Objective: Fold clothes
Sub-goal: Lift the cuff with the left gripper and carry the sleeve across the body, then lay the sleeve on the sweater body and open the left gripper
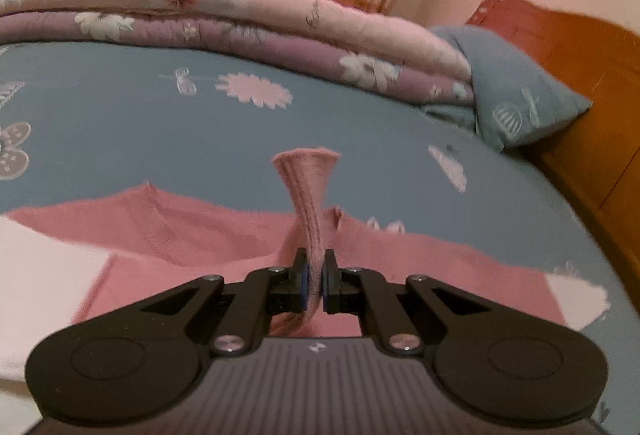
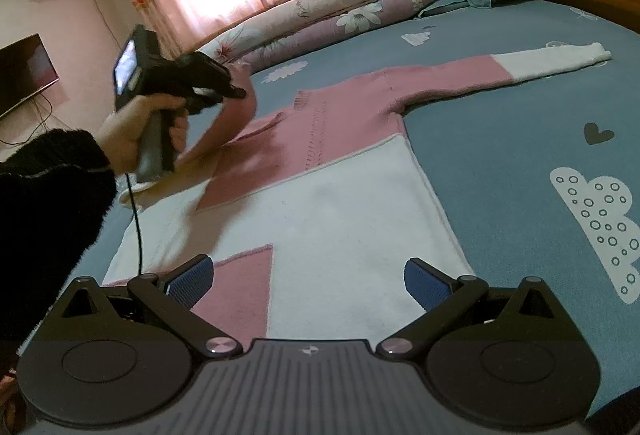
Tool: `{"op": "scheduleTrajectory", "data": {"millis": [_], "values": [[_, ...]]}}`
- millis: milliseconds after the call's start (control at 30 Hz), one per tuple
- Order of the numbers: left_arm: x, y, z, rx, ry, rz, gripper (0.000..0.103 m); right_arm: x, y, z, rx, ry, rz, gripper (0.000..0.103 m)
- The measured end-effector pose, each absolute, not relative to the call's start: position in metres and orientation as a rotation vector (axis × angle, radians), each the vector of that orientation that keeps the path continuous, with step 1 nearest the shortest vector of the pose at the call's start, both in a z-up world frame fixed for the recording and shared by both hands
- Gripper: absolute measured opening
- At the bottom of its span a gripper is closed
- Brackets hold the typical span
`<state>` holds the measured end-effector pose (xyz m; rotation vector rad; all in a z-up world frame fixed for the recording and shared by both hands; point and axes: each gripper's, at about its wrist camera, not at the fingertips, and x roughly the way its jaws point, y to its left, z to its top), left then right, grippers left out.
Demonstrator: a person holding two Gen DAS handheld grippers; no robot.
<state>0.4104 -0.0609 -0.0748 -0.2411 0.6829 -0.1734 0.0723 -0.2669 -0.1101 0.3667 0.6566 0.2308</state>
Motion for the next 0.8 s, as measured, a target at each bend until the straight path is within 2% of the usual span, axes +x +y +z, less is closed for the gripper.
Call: {"op": "scheduleTrajectory", "data": {"millis": [133, 233, 367, 467, 567, 733, 800], "values": [[0.411, -0.078, -0.09, -0.18, 0.712, -0.167, 0.004, 0.074, -0.267, -0.111, 0.366, 0.666, 0.226, 0.103], [0.41, -0.09, -0.098, -0.123, 0.728, -0.17, 0.009, 0.074, -0.267, -0.112, 0.364, 0.673, 0.223, 0.103], [0.407, -0.093, -0.107, -0.126, 0.751, -0.211, 0.037, 0.075, -0.266, -0.113, 0.356, 0.681, 0.222, 0.103], [0.401, -0.096, -0.107, -0.107, 0.741, -0.241, 0.045, 0.076, -0.263, -0.115, 0.337, 0.692, 0.218, 0.103], [0.389, -0.098, -0.103, -0.07, 0.698, -0.277, 0.058, 0.078, -0.26, -0.116, 0.32, 0.698, 0.207, 0.103], [0.358, -0.096, -0.088, -0.005, 0.628, -0.365, 0.059, 0.082, -0.256, -0.12, 0.296, 0.703, 0.181, 0.103], [0.341, -0.088, -0.08, 0.01, 0.603, -0.402, 0.063, 0.082, -0.256, -0.12, 0.297, 0.69, 0.175, 0.103]]}}
